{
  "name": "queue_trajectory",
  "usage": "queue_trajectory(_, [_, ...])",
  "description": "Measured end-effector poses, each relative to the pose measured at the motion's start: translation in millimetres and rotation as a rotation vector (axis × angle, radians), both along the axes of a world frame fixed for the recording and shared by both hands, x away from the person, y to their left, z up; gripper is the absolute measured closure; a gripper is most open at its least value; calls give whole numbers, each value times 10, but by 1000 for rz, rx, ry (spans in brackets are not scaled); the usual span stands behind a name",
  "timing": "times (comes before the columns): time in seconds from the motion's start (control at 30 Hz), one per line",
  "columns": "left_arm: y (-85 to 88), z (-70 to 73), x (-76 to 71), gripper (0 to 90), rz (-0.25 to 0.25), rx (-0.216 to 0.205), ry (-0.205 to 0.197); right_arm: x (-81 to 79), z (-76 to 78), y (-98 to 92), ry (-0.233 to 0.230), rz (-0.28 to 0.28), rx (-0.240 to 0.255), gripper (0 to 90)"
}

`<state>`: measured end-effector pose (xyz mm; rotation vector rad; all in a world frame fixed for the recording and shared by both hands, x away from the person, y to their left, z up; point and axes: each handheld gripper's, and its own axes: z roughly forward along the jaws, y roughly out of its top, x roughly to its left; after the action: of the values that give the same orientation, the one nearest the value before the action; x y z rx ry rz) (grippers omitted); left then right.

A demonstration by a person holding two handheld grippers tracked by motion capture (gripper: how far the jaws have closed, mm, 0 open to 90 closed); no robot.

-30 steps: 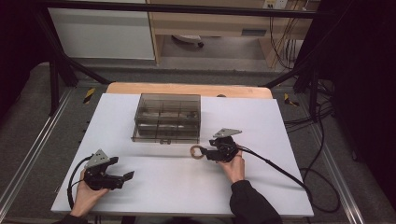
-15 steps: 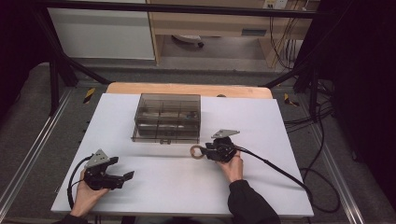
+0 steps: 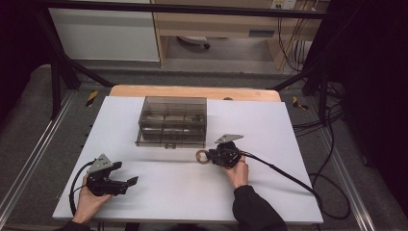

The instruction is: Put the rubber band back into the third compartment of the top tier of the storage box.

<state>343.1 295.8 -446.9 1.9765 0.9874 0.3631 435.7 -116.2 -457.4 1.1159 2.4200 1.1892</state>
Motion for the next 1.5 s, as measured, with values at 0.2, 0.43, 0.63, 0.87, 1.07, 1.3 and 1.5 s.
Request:
queue_trajectory(0.2, [-4,-1,1,73,-1,-1,0,4,5,-3,10,-13,-2,790])
queue_trajectory(0.43, [-1,0,0,75,-1,-1,0,5,11,-8,17,-19,-8,831])
queue_trajectory(0.63, [-3,0,0,75,-1,-2,0,3,14,-9,17,-23,-9,840])
queue_trajectory(0.87, [-2,0,0,76,-1,-2,-1,-9,55,-22,7,-24,0,845])
queue_trajectory(1.07, [-4,1,-1,76,-1,-2,0,-36,112,-42,-5,-23,3,846])
queue_trajectory(1.3, [-3,2,-2,76,-1,-1,-1,-63,162,-65,-3,-21,-4,848])
queue_trajectory(1.5, [-3,3,-3,76,0,0,-2,-93,202,-84,-9,-16,-10,848])
